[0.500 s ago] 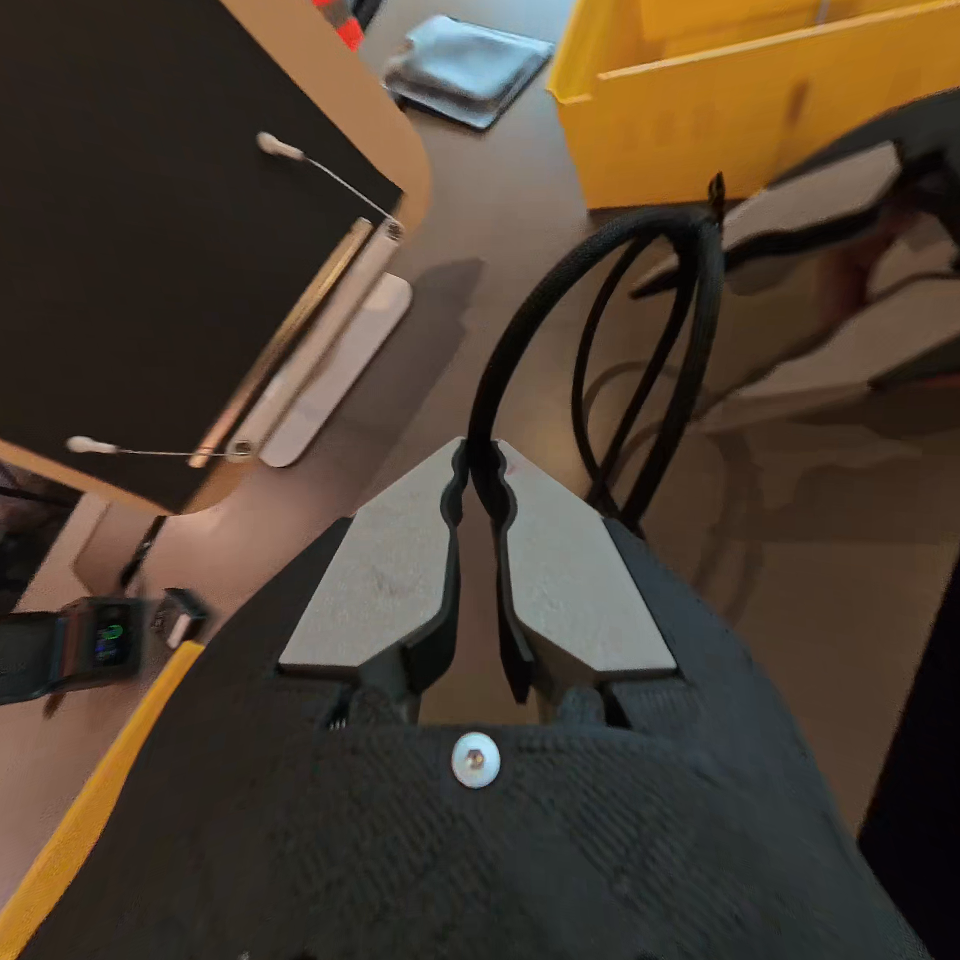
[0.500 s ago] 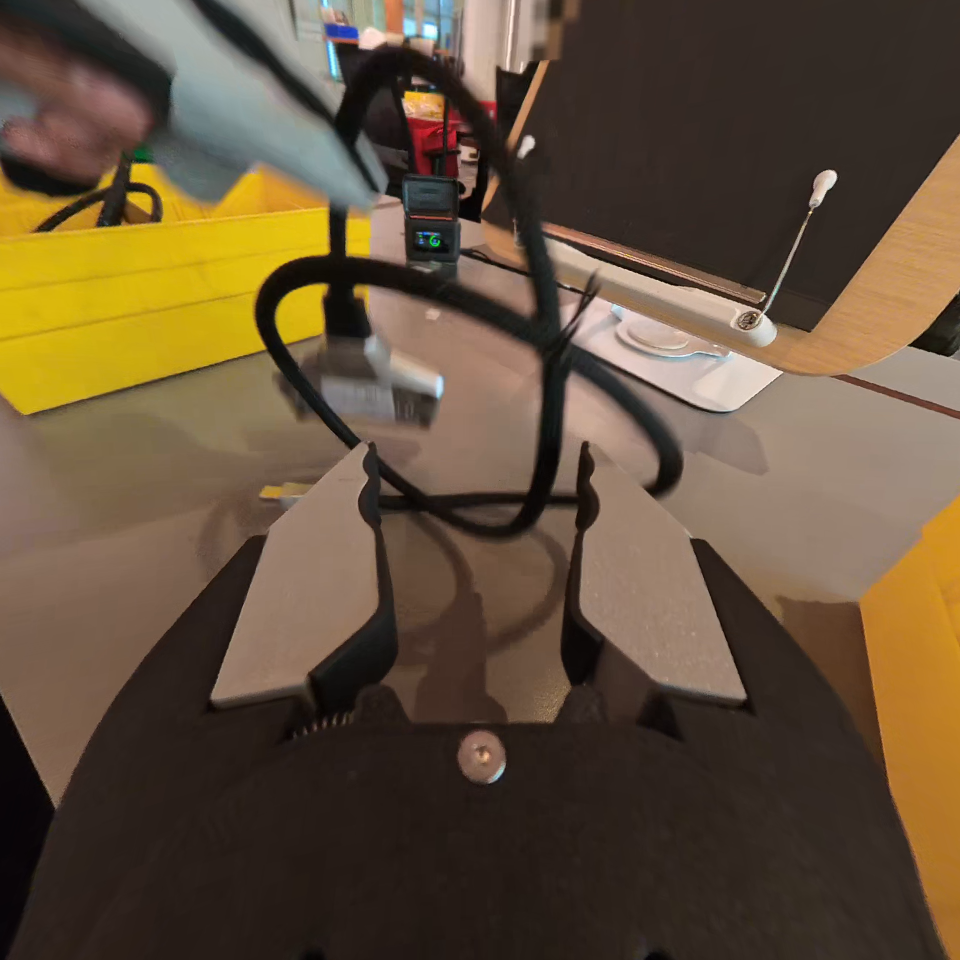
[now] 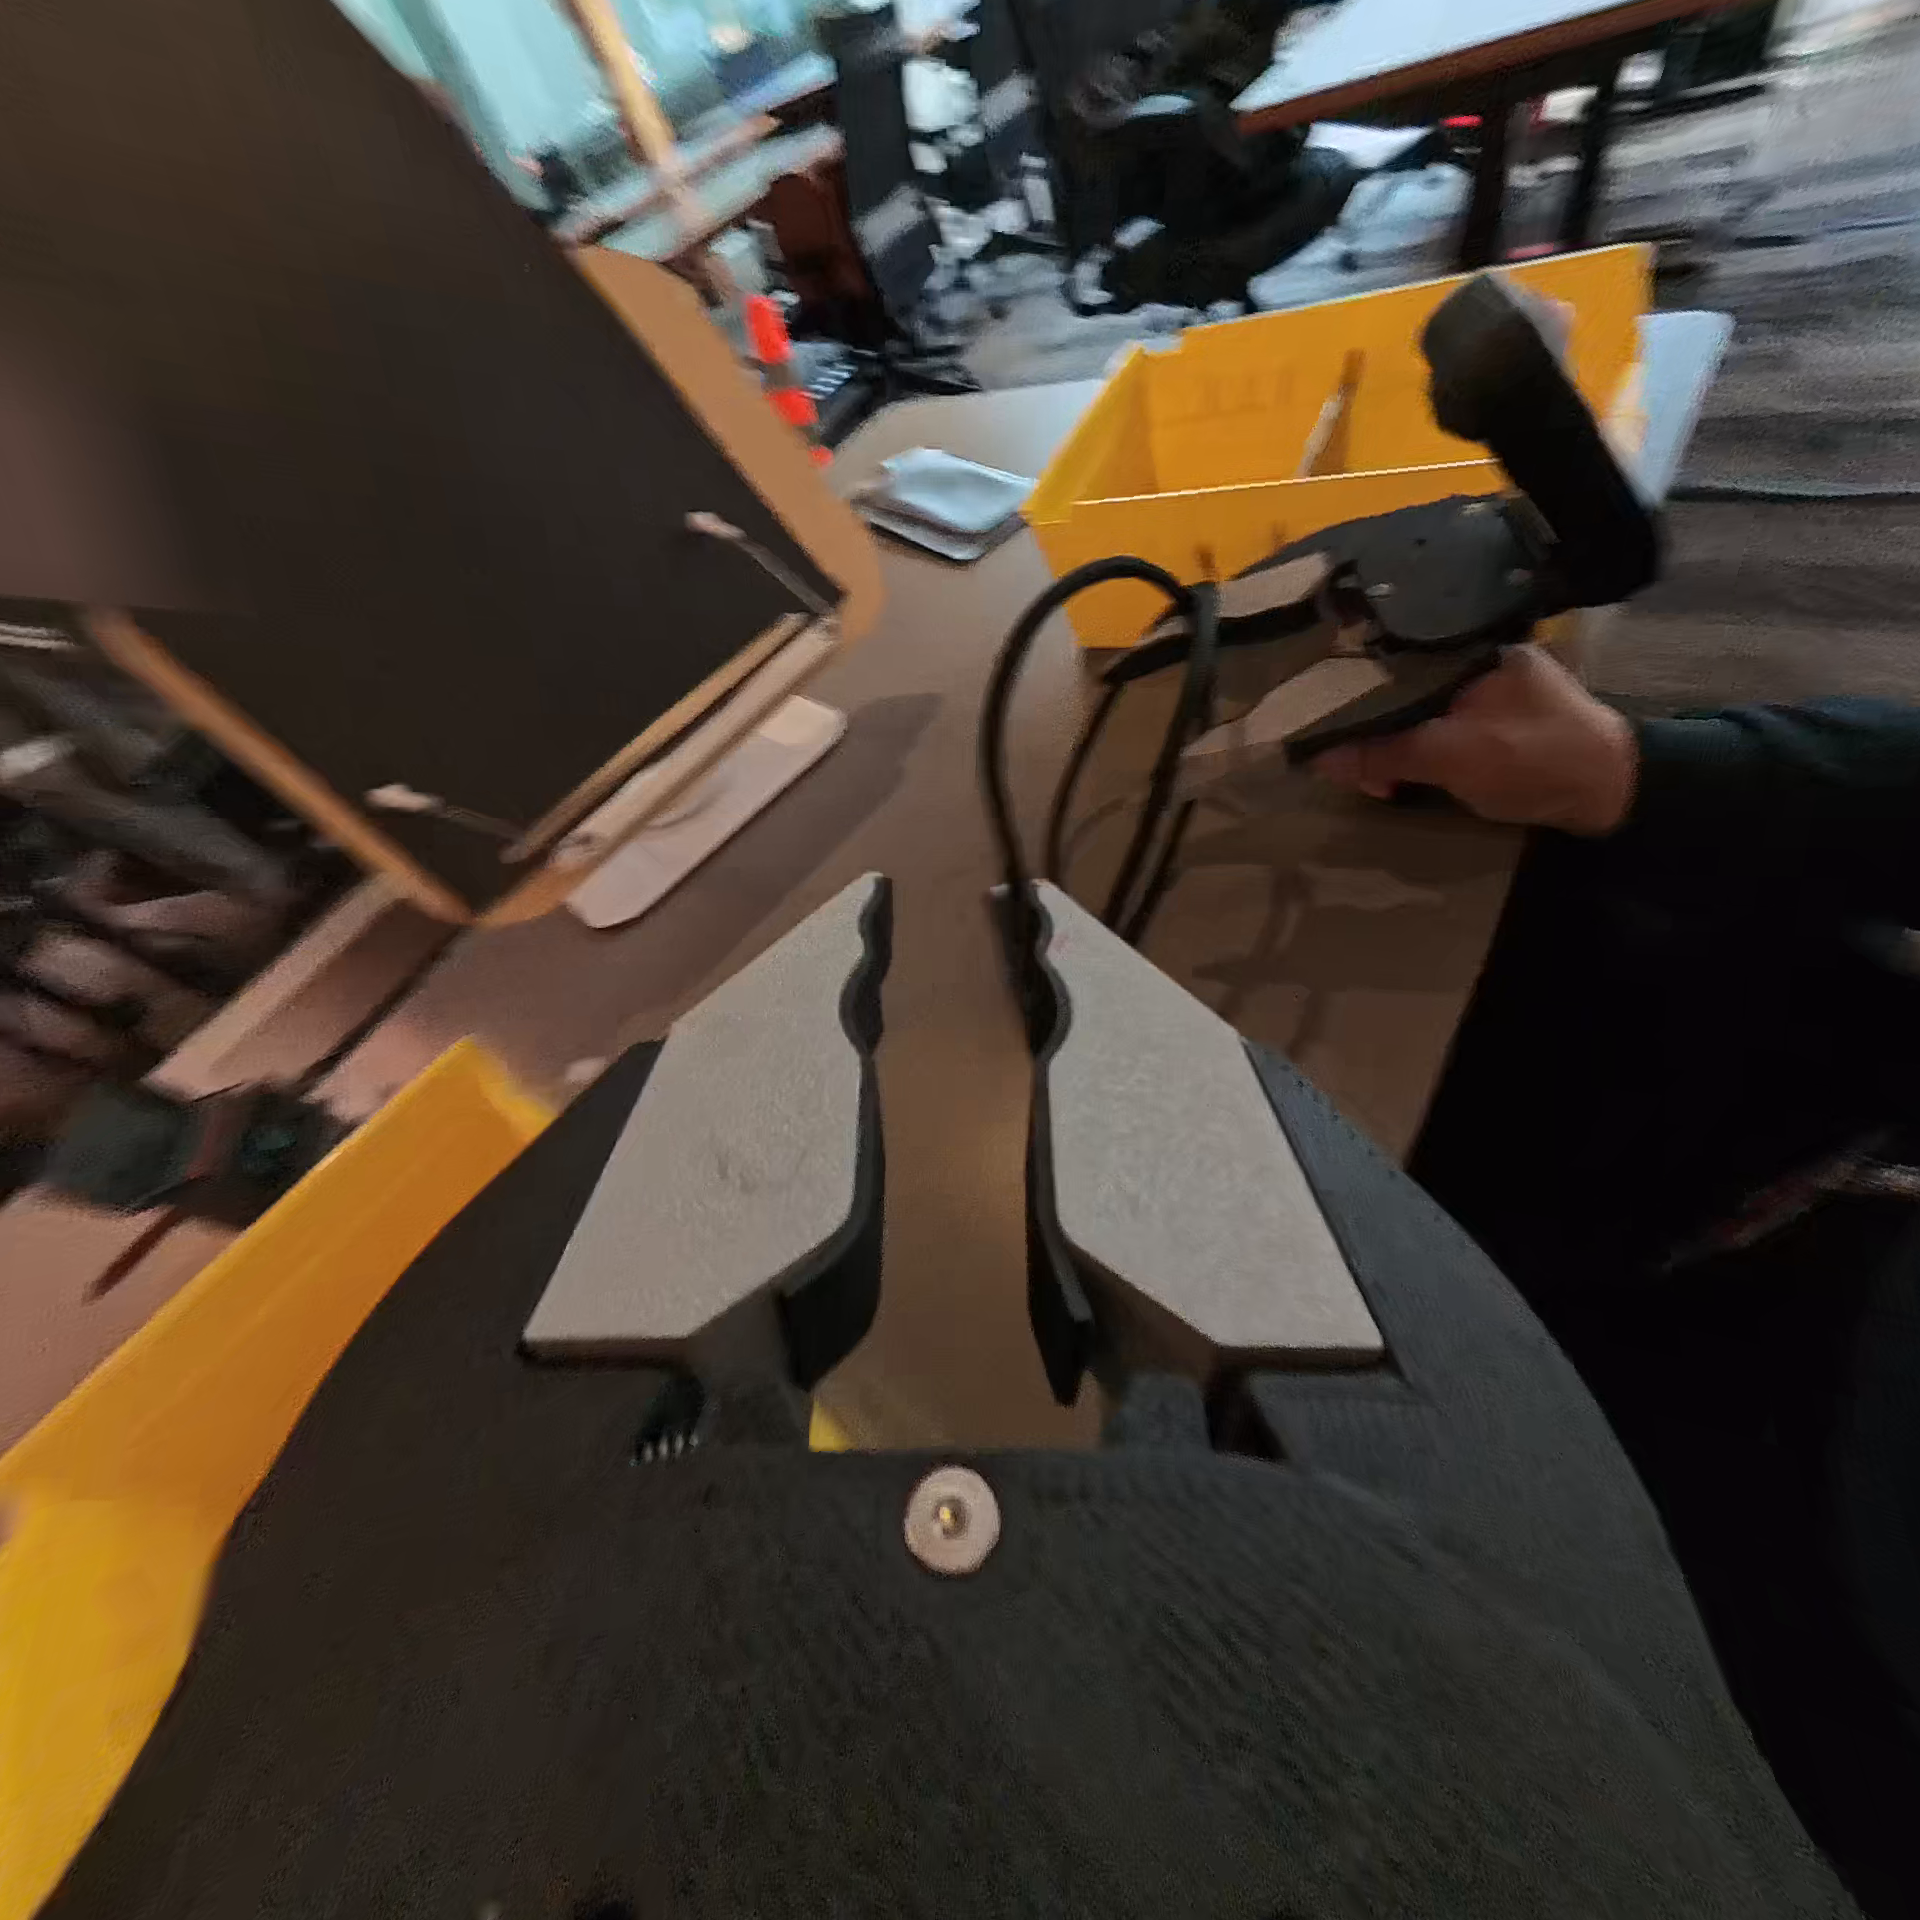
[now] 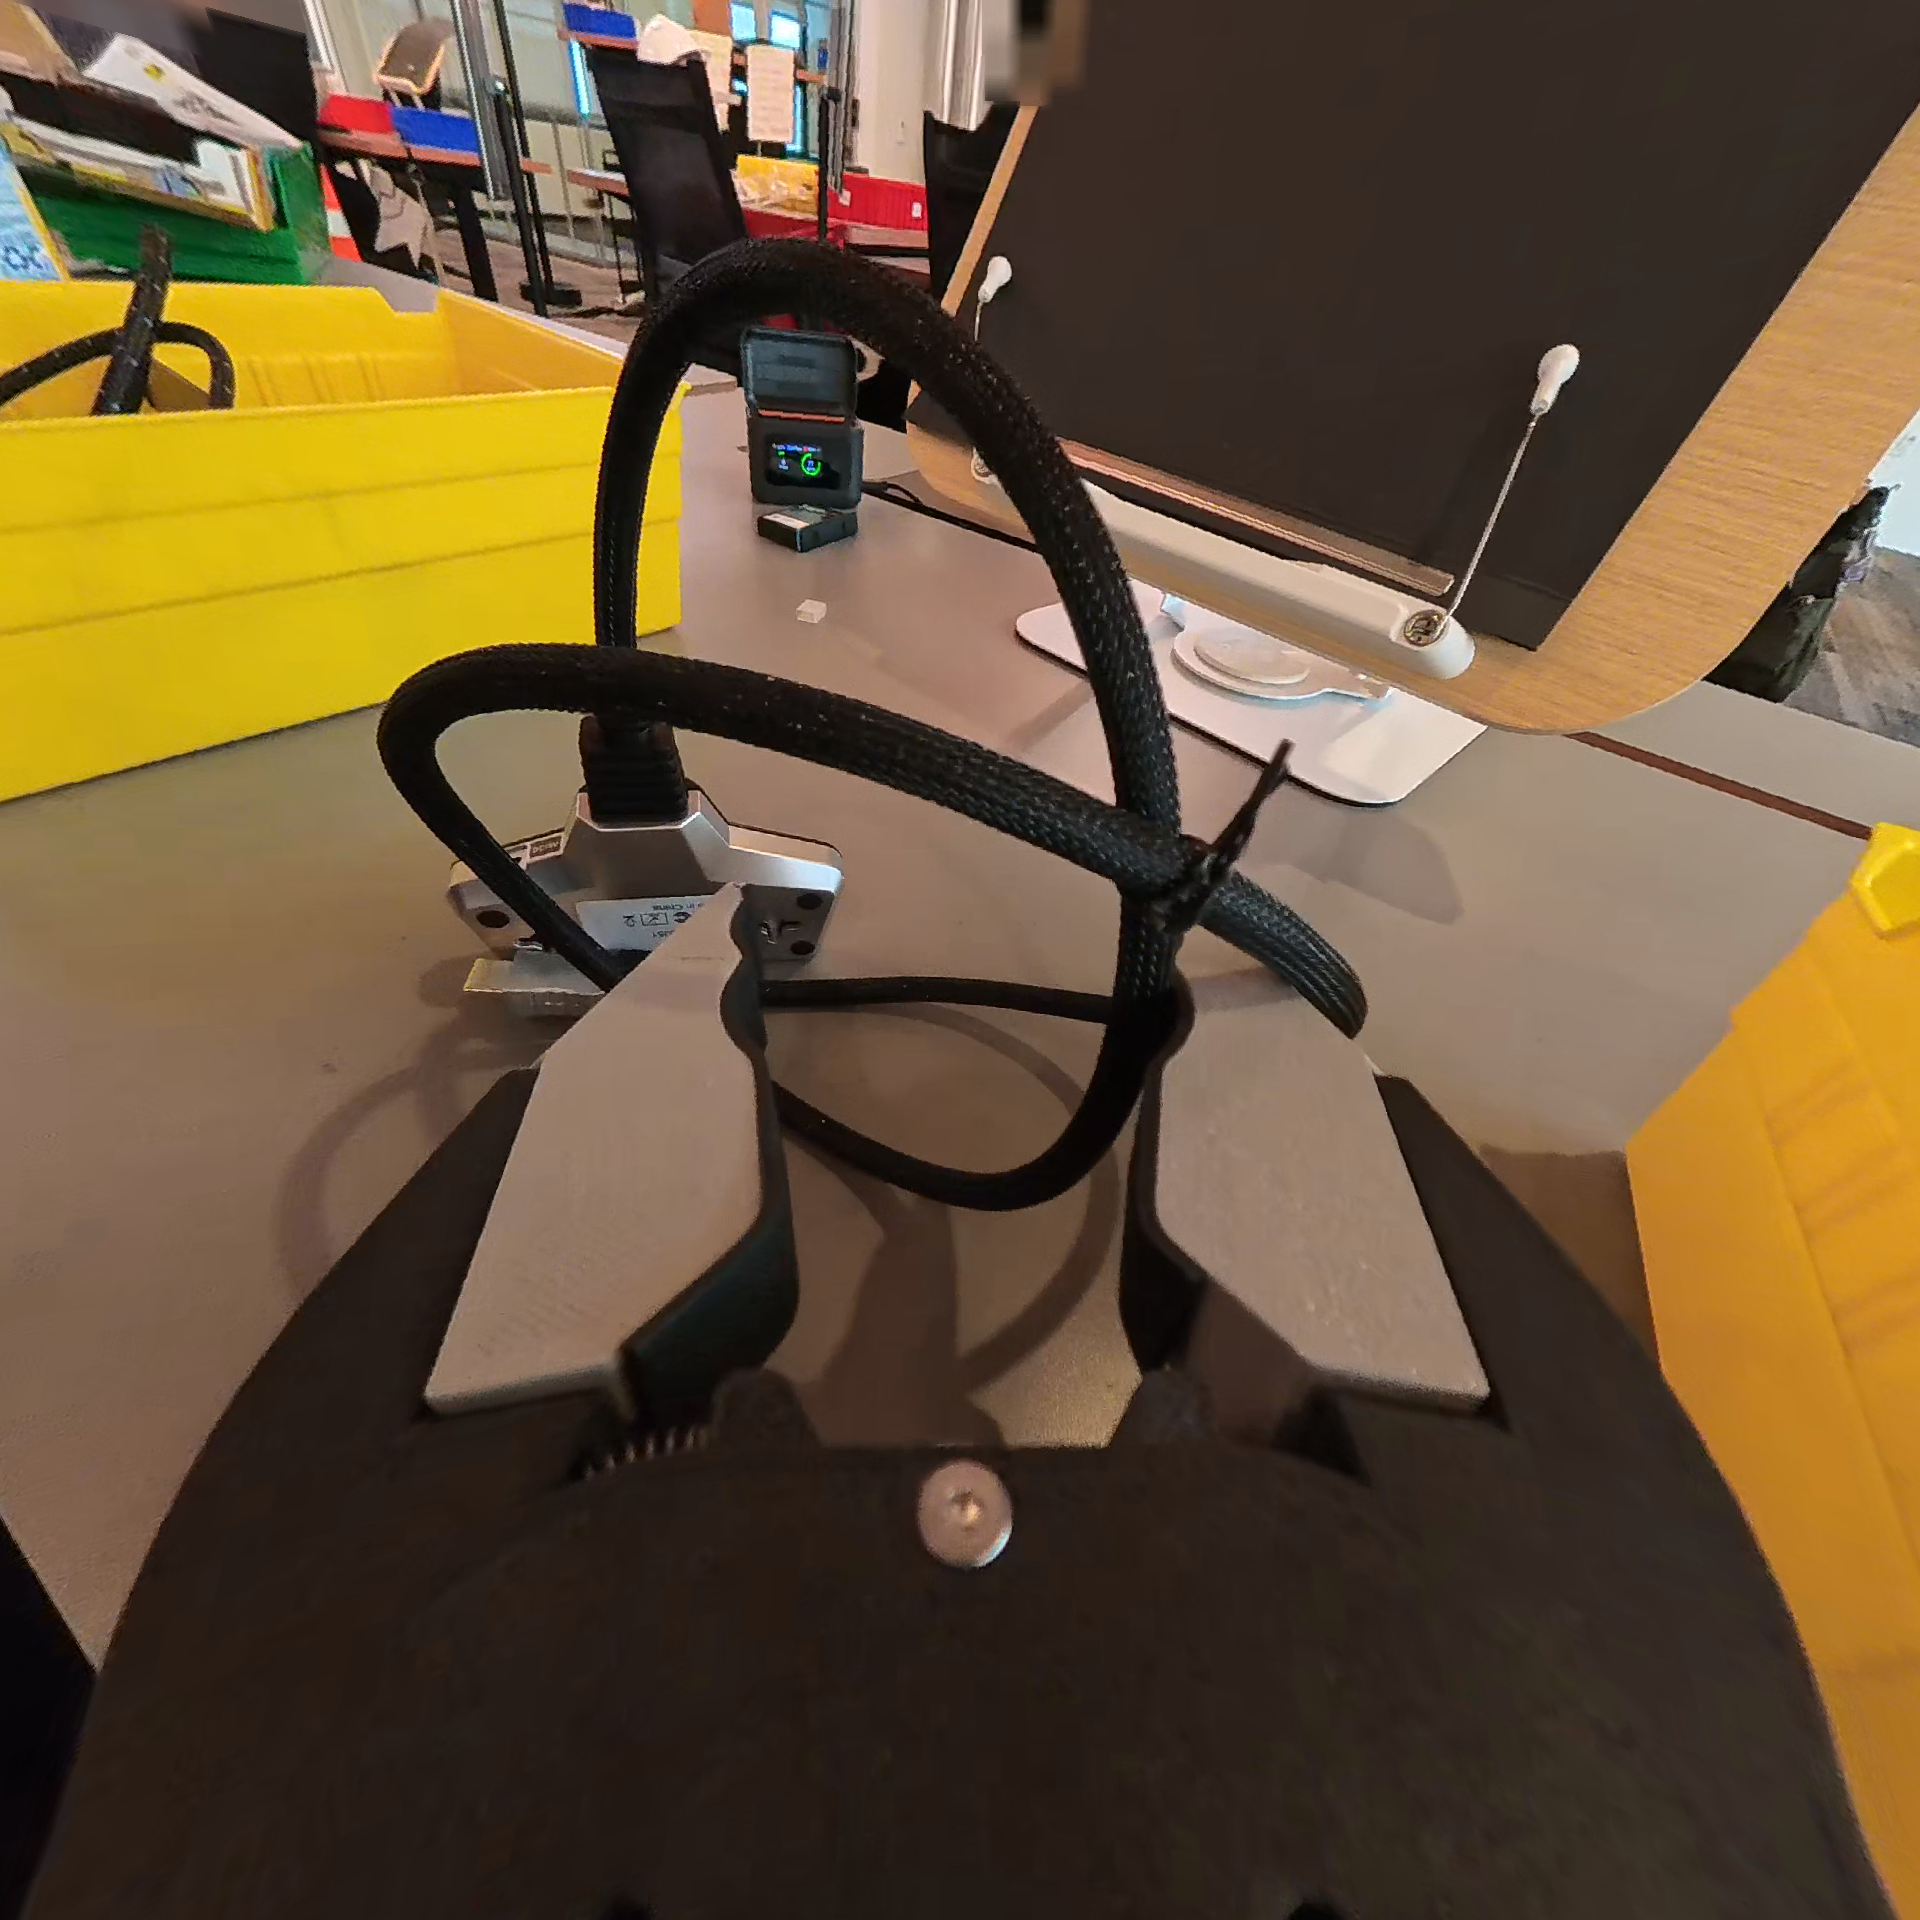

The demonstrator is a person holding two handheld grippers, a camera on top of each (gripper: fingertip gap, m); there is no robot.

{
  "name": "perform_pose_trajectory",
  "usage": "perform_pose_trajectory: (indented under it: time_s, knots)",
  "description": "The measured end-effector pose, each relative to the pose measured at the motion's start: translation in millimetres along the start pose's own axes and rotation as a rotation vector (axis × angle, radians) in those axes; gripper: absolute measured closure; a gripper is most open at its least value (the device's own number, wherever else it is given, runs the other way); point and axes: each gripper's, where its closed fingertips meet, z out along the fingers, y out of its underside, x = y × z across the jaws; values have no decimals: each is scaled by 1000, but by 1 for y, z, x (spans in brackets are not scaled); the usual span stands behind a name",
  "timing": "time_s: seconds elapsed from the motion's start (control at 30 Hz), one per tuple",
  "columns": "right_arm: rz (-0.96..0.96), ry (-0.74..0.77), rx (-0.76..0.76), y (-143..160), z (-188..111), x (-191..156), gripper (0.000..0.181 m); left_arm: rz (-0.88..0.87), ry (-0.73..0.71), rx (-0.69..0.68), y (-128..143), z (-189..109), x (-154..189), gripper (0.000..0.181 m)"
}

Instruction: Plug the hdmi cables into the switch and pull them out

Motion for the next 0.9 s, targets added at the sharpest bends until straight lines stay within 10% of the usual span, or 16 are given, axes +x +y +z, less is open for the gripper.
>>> perform_pose_trajectory:
  time_s: [0.23, 0.4, 0.9]
  knots:
    - [-11, 10, -8, 1, 1, 0, 110, -143, -449, -152, 88, -88, -105, 149]
    - [-9, 22, -11, 1, 0, 2, 111, -192, -299, -184, 125, -88, -89, 148]
    - [19, 3, -8, 2, 0, 2, 112, -175, -496, -144, 122, -97, -123, 149]
